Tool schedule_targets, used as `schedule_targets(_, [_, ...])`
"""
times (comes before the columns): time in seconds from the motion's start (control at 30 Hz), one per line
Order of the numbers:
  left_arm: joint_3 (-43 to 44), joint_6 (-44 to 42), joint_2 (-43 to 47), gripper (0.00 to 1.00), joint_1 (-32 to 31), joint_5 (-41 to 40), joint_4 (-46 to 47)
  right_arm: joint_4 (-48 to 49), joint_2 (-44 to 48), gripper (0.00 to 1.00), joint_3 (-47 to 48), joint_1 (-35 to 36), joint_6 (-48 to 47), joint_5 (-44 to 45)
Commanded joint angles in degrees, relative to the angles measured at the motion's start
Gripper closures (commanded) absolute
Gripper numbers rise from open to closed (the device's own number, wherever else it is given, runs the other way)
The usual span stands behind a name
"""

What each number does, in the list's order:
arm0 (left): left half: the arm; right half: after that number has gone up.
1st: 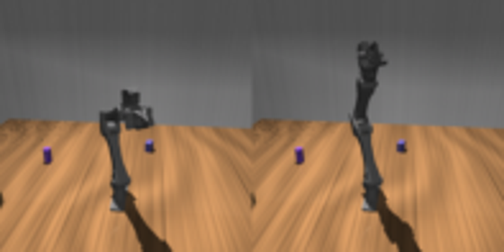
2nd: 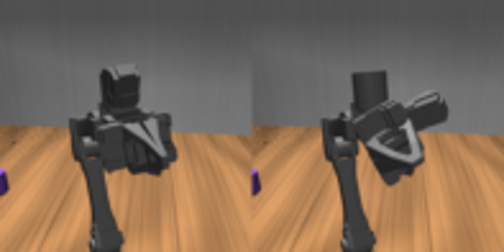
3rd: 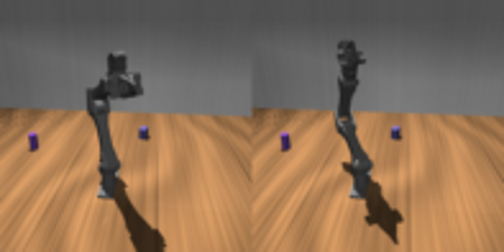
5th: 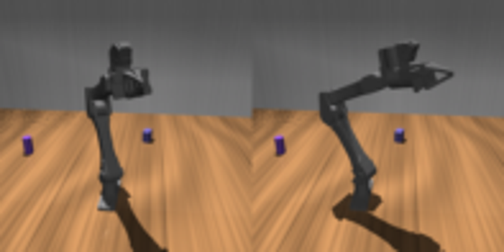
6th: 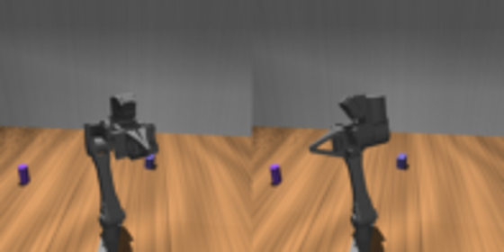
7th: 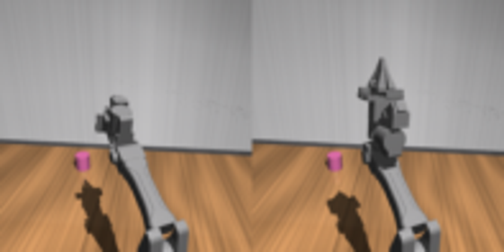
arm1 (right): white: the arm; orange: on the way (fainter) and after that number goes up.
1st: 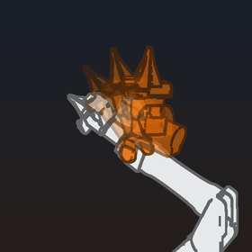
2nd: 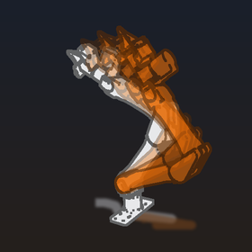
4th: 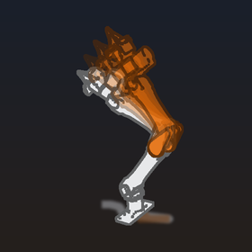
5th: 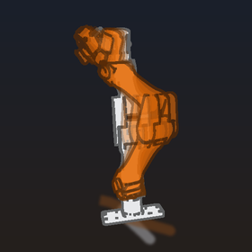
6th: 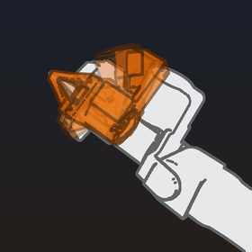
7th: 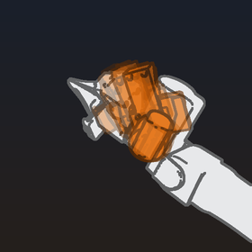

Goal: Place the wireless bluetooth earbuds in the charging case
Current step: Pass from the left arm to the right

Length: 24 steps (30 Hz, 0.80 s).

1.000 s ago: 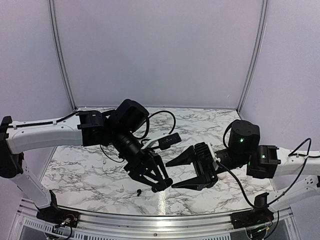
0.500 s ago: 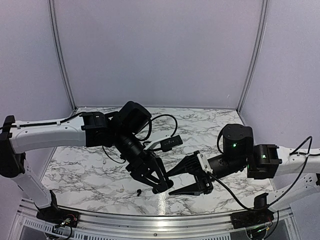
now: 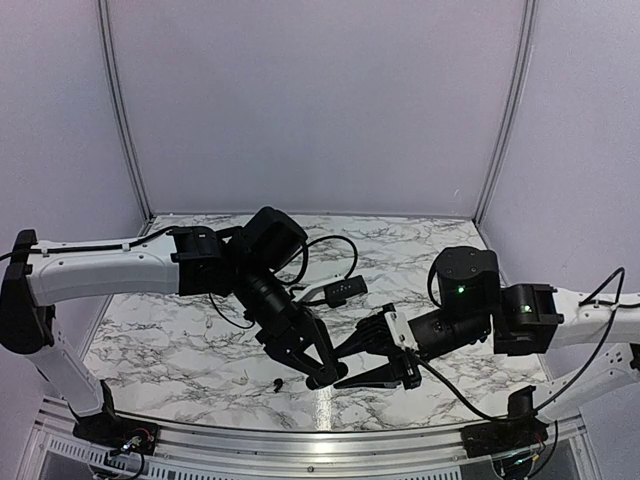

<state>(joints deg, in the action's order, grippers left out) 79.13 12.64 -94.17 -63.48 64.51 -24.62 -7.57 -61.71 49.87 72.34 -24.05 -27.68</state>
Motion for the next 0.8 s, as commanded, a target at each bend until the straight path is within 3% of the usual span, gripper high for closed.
schedule_targets(0.0, [1.51,0.04,-0.35,0.63,0.29,1.95,0.96,-2.75,-0.64,0.6,3.23,0.92,-1.04,1.26])
schedule_targets(0.17, [1.49,0.11,-0.76,0.63,0.33,2.16,0.98,-3.4,-0.8,0.67,3.65,1.31,-1.32,2.13])
schedule_targets(0.4, [0.92,-2.36,0.72,0.56,0.71,0.56,0.73,-3.5,-0.95,0.84,4.01,1.38,-0.79,3.97])
schedule_targets(0.57, [0.43,-3.46,2.8,0.4,1.32,-1.5,0.65,-3.12,-0.45,0.92,3.85,1.39,-0.26,5.0])
schedule_targets(0.7, [-0.32,-3.8,5.09,0.04,2.97,-4.12,0.66,-2.39,0.26,0.96,3.27,1.4,0.6,6.32])
schedule_targets(0.77, [-0.98,-3.73,6.88,0.01,4.15,-7.56,0.56,-1.92,0.78,0.96,2.95,1.4,1.26,7.05])
